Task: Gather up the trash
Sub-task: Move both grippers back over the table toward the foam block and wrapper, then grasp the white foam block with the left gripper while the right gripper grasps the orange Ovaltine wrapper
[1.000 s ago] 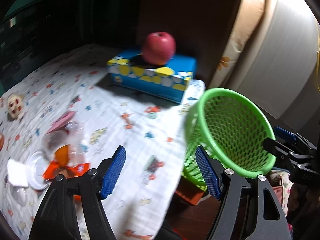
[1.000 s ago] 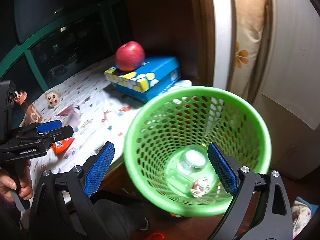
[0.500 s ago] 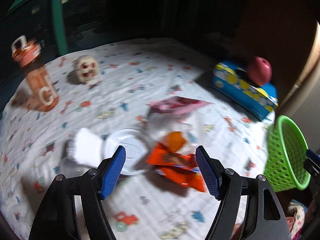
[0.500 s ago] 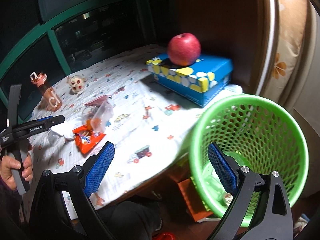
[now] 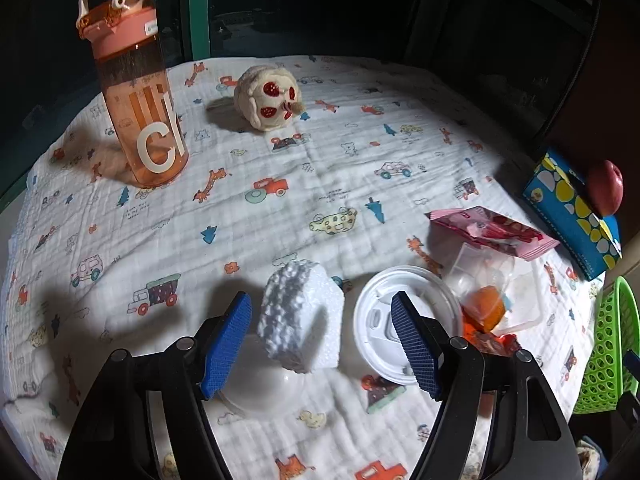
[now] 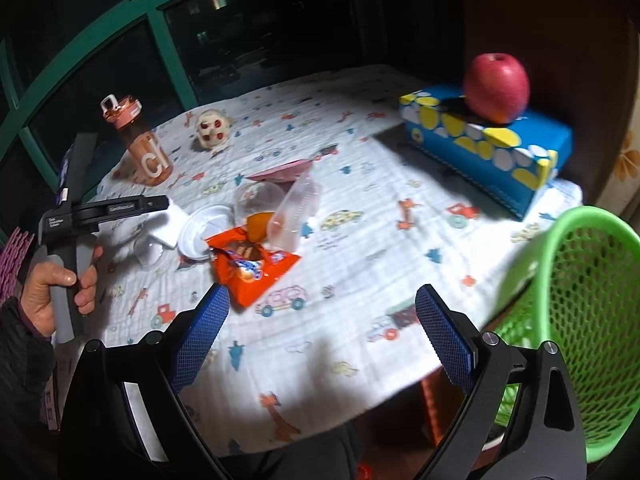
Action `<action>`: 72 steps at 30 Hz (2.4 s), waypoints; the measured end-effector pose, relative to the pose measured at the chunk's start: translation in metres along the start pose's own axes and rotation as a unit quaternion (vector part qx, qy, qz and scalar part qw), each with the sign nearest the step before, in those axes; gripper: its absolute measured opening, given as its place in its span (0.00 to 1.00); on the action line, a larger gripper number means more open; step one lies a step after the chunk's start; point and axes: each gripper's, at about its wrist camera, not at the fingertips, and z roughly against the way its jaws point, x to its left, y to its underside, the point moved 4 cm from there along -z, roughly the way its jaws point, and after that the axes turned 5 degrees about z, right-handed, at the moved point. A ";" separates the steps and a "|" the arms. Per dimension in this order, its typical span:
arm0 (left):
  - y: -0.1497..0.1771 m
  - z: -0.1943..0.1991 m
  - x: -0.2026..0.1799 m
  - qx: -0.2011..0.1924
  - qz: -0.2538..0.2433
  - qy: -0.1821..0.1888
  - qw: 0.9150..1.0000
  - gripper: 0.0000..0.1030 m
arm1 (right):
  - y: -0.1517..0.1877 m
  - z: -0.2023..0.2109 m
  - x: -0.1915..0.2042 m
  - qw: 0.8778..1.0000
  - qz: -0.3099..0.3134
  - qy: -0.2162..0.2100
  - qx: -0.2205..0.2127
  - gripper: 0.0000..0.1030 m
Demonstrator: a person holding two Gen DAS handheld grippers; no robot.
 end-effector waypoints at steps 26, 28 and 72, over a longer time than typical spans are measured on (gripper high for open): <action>0.010 -0.040 0.015 0.051 0.019 0.073 0.996 0.31 | -0.005 -0.130 0.052 0.994 -0.045 -0.051 0.081 0.69; 0.011 -0.038 0.013 0.049 0.017 0.076 0.996 0.27 | -0.004 -0.130 0.053 0.995 -0.041 -0.049 0.080 0.62; 0.022 0.047 -0.017 -0.009 -0.001 0.118 0.993 0.25 | 0.011 -0.090 0.005 0.983 -0.162 -0.077 0.049 0.72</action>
